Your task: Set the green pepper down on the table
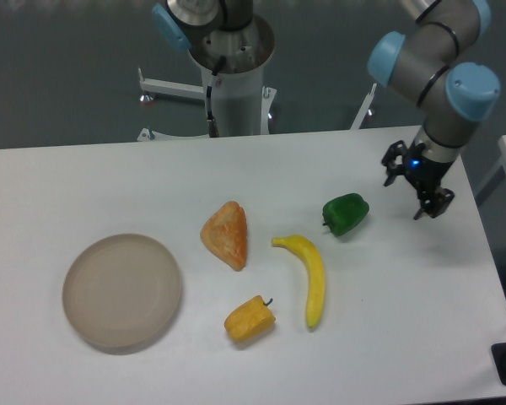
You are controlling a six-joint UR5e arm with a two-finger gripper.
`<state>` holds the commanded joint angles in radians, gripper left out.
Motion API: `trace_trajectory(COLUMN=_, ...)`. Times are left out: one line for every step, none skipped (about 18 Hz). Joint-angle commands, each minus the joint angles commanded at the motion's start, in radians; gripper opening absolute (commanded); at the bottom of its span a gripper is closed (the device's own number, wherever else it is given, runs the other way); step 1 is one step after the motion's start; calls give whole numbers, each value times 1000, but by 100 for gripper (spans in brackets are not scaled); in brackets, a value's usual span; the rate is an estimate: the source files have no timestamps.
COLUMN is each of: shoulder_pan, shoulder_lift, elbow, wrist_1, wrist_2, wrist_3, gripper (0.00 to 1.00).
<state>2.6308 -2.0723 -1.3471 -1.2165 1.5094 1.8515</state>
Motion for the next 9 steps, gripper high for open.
trace_trajectory(shoulder_pan=0, shoulder_lift=-6, elbow=12, wrist_1=9, wrist_2=-2, wrist_3=2, gripper=92)
trace_trajectory(shoulder_pan=-3, shoulder_lift=-14, elbow=20, wrist_1=29, wrist_2=-2, wrist_3=2, gripper=92)
trace_trajectory(shoulder_pan=-8, shoulder_lift=-18, elbow=23, wrist_1=58, wrist_2=-5, wrist_3=2, gripper=93)
trace_trajectory(shoulder_pan=-11, shoulder_lift=-22, elbow=23, wrist_1=84, wrist_2=-5, wrist_3=0, gripper=95)
trace_trajectory(shoulder_pan=-14, shoulder_lift=-28, elbow=25, wrist_1=97, wrist_2=-6, wrist_3=0, gripper=96)
trace_trajectory(shoulder_pan=-17, shoulder_lift=-31, elbow=25, wrist_1=98, wrist_2=-8, wrist_3=-2, gripper=96)
trace_trajectory(shoulder_pan=-20, shoulder_lift=-32, elbow=25, wrist_1=100, wrist_2=-8, wrist_3=-5, gripper=96)
trace_trajectory(shoulder_pan=-21, shoulder_lift=-34, elbow=25, wrist_1=103, wrist_2=-6, wrist_3=-9, gripper=96)
trace_trajectory(shoulder_pan=-29, shoulder_lift=-38, elbow=25, wrist_1=107, wrist_2=-6, wrist_3=-15, gripper=96)
